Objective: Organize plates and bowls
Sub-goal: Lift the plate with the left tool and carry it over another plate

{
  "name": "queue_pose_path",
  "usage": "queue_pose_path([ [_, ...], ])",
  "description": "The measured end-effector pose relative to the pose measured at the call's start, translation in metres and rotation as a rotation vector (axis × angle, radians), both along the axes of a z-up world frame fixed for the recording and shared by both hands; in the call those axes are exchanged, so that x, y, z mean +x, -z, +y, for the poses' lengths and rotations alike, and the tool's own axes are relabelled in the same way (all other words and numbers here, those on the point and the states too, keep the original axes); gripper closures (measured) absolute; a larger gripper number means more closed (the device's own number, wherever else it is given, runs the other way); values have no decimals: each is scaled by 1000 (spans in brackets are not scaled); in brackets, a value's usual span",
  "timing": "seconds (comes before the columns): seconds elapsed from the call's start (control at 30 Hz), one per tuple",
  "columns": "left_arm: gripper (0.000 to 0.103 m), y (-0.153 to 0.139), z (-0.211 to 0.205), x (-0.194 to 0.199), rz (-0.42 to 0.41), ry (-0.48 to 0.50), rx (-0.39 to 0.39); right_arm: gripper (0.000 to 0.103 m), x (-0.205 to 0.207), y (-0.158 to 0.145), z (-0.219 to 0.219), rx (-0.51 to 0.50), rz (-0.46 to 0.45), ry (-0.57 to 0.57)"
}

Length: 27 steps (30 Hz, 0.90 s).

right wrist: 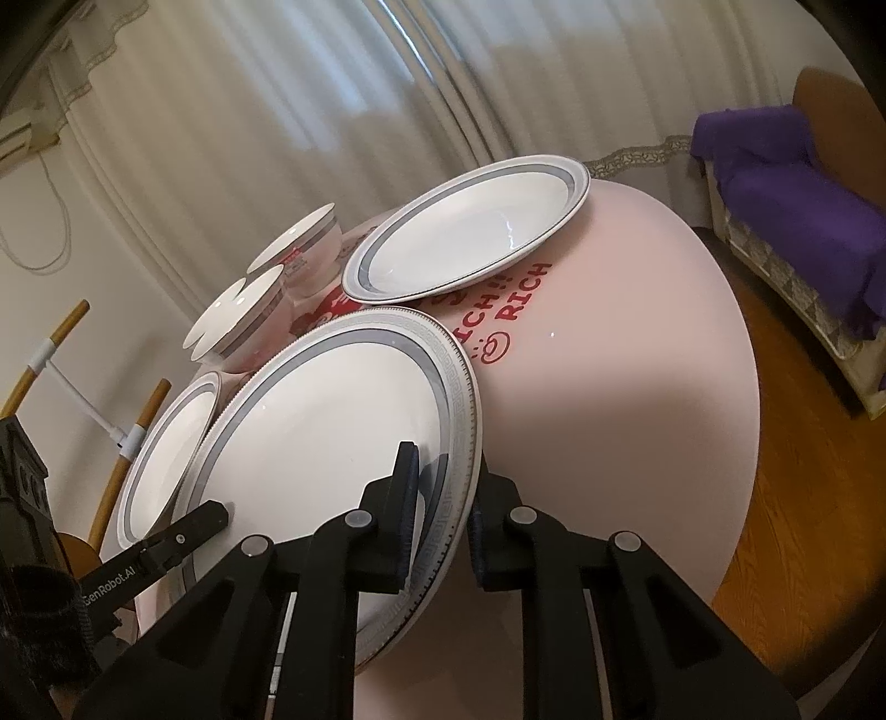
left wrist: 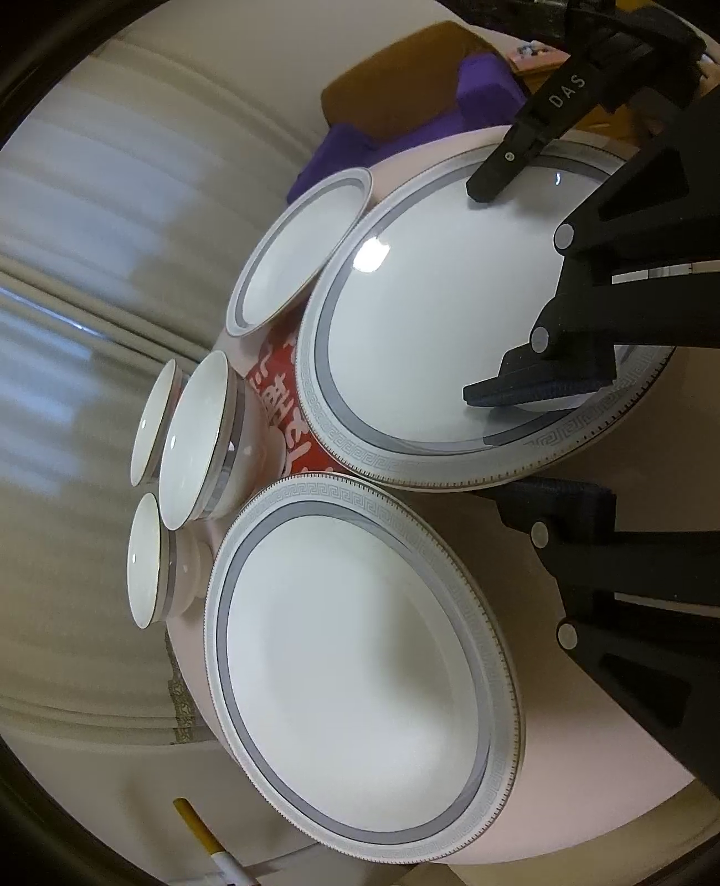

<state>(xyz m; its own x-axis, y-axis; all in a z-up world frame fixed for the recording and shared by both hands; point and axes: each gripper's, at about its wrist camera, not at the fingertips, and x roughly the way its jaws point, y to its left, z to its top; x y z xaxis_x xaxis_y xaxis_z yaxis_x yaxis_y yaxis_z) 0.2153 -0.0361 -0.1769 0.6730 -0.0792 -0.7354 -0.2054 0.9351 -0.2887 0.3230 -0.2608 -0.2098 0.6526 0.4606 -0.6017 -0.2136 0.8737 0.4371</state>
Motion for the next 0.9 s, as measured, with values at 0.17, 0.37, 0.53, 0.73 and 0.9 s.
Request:
queue_pose_path([
  [0.17, 84, -1, -1, -1, -4, 8, 10, 88, -1, 0, -1, 6, -14, -2],
  [0.37, 85, -6, -4, -5, -23, 31, 19, 88, -9, 0, -3, 10, -27, 8],
  [0.53, 86, -8, 0, -7, -28, 49, 5, 88, -15, -4, -4, 6, -30, 12],
  [0.73, 87, -16, 5, -15, -56, 51, 4, 86, -23, -4, -2, 25, -22, 8],
  [0.9, 87, -24, 8, -25, -84, 52, 4, 86, -28, -9, 4, 27, -34, 6],
])
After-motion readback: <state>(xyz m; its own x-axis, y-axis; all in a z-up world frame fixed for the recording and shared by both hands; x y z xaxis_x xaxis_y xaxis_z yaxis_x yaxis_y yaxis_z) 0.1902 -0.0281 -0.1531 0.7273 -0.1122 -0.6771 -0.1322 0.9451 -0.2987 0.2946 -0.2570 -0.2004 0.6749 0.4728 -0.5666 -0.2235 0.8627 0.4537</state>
